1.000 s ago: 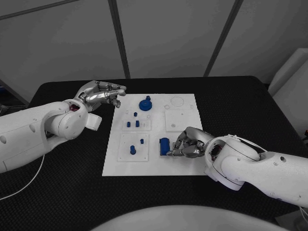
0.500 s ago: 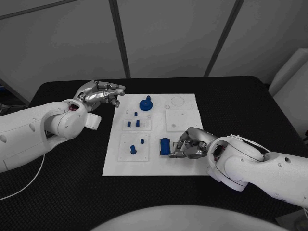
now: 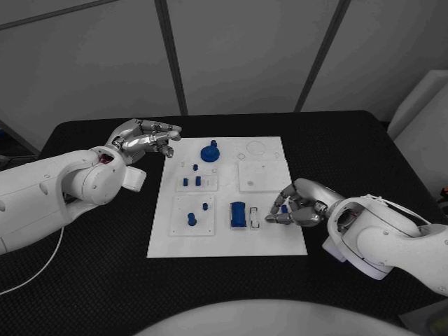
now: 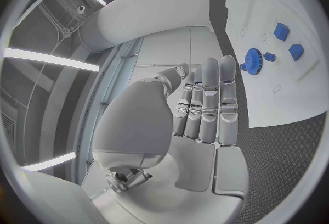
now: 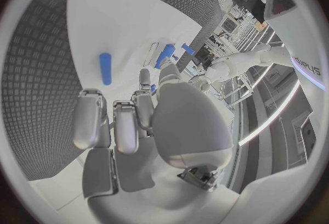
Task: Assemble the parts on the task board
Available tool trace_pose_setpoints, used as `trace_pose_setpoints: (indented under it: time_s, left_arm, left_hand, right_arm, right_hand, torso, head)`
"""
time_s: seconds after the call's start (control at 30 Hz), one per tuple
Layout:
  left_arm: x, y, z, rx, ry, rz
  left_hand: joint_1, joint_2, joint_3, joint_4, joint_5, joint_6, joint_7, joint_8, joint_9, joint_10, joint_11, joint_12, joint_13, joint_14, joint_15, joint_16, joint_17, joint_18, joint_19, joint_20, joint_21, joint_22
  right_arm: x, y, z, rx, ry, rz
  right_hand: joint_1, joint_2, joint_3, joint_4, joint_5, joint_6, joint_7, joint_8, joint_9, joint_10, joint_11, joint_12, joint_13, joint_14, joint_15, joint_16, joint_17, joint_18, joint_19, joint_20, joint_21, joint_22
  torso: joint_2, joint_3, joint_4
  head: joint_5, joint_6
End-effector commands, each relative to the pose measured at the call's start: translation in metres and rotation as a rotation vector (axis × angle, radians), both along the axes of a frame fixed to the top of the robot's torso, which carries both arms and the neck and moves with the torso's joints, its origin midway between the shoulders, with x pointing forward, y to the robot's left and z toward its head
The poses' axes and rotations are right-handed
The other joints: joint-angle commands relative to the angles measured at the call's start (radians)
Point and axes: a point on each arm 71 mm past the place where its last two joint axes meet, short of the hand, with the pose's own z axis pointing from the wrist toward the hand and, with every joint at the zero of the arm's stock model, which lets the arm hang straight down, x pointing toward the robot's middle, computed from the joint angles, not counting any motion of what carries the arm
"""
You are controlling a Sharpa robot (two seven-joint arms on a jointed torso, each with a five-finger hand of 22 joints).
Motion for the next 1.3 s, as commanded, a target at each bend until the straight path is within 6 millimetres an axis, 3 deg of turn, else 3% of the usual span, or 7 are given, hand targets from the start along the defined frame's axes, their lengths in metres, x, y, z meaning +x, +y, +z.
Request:
trace_pose_setpoints:
  time_s: [0.03, 0.13, 0.37, 0.8, 1.03, 1.17, 1.3]
  left_arm:
    - [-0.001, -0.004, 0.002, -0.014, -0.004, -0.011]
    - [-0.002, -0.007, 0.002, -0.017, -0.004, -0.017]
    - [-0.004, -0.014, 0.002, -0.024, -0.002, -0.034]
    - [-0.005, -0.018, 0.001, -0.029, 0.000, -0.044]
    - [-0.005, -0.017, 0.001, -0.028, 0.001, -0.044]
    - [-0.005, -0.018, 0.001, -0.029, 0.002, -0.045]
    - [-0.005, -0.018, 0.001, -0.029, 0.002, -0.045]
  left_hand:
    - [-0.003, 0.002, 0.002, 0.001, 0.002, -0.005, 0.004, -0.003, -0.002, -0.008, 0.001, 0.007, -0.002, -0.001, 0.005, -0.005, -0.002, -0.017, 0.004, 0.005, -0.007, -0.002]
    - [-0.003, 0.002, 0.002, 0.001, 0.002, -0.005, 0.004, -0.003, -0.002, -0.008, 0.001, 0.007, -0.002, -0.001, 0.005, -0.005, -0.002, -0.017, 0.004, 0.005, -0.007, -0.002]
    - [-0.003, 0.002, 0.002, 0.001, 0.002, -0.005, 0.004, -0.003, -0.002, -0.008, 0.001, 0.007, -0.002, -0.001, 0.005, -0.005, -0.002, -0.017, 0.004, 0.005, -0.007, -0.002]
    - [-0.003, 0.002, 0.002, 0.001, 0.002, -0.005, 0.004, -0.003, -0.002, -0.008, 0.001, 0.007, -0.002, -0.001, 0.005, -0.005, -0.002, -0.017, 0.004, 0.005, -0.007, -0.002]
    - [-0.003, 0.002, 0.001, 0.001, 0.002, -0.005, 0.004, -0.003, -0.001, -0.008, 0.001, 0.007, -0.001, -0.001, 0.005, -0.005, -0.002, -0.017, 0.004, 0.005, -0.007, -0.002]
    - [-0.003, 0.002, 0.001, 0.001, 0.002, -0.005, 0.004, -0.003, -0.001, -0.008, 0.001, 0.007, -0.001, -0.001, 0.005, -0.005, -0.002, -0.017, 0.004, 0.005, -0.007, -0.002]
    - [-0.003, 0.002, 0.001, 0.001, 0.002, -0.005, 0.004, -0.003, -0.001, -0.008, 0.001, 0.007, -0.001, -0.001, 0.005, -0.005, -0.002, -0.017, 0.004, 0.005, -0.007, -0.002]
  right_arm:
    - [0.003, -0.015, 0.010, 0.031, -0.081, 0.001]
    - [0.004, -0.031, 0.013, -0.012, -0.104, -0.020]
    - [0.004, -0.044, 0.015, -0.101, -0.139, -0.038]
    - [0.014, -0.035, 0.003, -0.167, -0.110, -0.058]
    - [0.018, -0.028, -0.007, -0.206, -0.077, -0.055]
    - [0.019, -0.026, -0.010, -0.224, -0.066, -0.049]
    - [0.019, -0.024, -0.012, -0.243, -0.055, -0.045]
  right_hand:
    - [0.033, 0.017, -0.001, -0.006, 0.011, 0.020, 0.002, -0.033, -0.016, -0.006, 0.005, -0.014, -0.120, 0.082, 0.008, -0.003, 0.173, 0.013, -0.008, 0.002, -0.009, -0.005]
    - [0.035, 0.015, -0.007, -0.003, 0.017, 0.029, 0.003, -0.050, -0.024, -0.005, 0.006, -0.020, -0.123, 0.082, 0.008, -0.003, 0.173, 0.013, -0.008, 0.004, -0.009, -0.005]
    - [0.015, 0.004, -0.035, 0.020, 0.016, 0.066, 0.000, -0.076, -0.036, 0.005, 0.004, -0.015, -0.114, 0.084, 0.007, 0.000, 0.179, 0.012, -0.003, 0.003, -0.006, 0.002]
    - [-0.027, -0.019, -0.073, 0.060, 0.032, 0.082, 0.001, -0.095, -0.038, 0.002, 0.005, -0.026, -0.118, 0.082, 0.007, -0.005, 0.173, 0.013, -0.005, 0.002, -0.011, -0.004]
    - [-0.056, -0.024, -0.084, 0.066, 0.038, 0.084, 0.001, -0.099, -0.037, -0.002, 0.006, -0.035, -0.122, 0.081, 0.009, -0.008, 0.167, 0.014, -0.008, 0.003, -0.016, -0.010]
    - [-0.061, -0.025, -0.085, 0.066, 0.039, 0.086, 0.000, -0.098, -0.036, -0.002, 0.006, -0.035, -0.122, 0.081, 0.008, -0.009, 0.167, 0.014, -0.008, 0.004, -0.017, -0.011]
    - [-0.065, -0.024, -0.084, 0.065, 0.040, 0.092, -0.001, -0.096, -0.034, -0.002, 0.004, -0.035, -0.122, 0.081, 0.008, -0.009, 0.167, 0.014, -0.008, 0.003, -0.017, -0.011]
  torso:
    - [0.000, -0.0021, -0.0007]
    - [0.001, -0.0038, -0.0008]
    - [0.002, 0.0008, -0.0065]
    - [0.003, -0.0003, -0.0021]
    - [0.004, 0.0010, -0.0071]
    - [0.003, -0.0001, -0.0037]
    - [0.002, 0.0001, -0.0041]
  head:
    - [-0.009, 0.003]
    - [-0.021, 0.008]
    - [-0.030, 0.009]
    - [-0.031, 0.008]
    - [-0.027, 0.002]
    - [-0.029, 0.000]
    - [-0.027, -0.002]
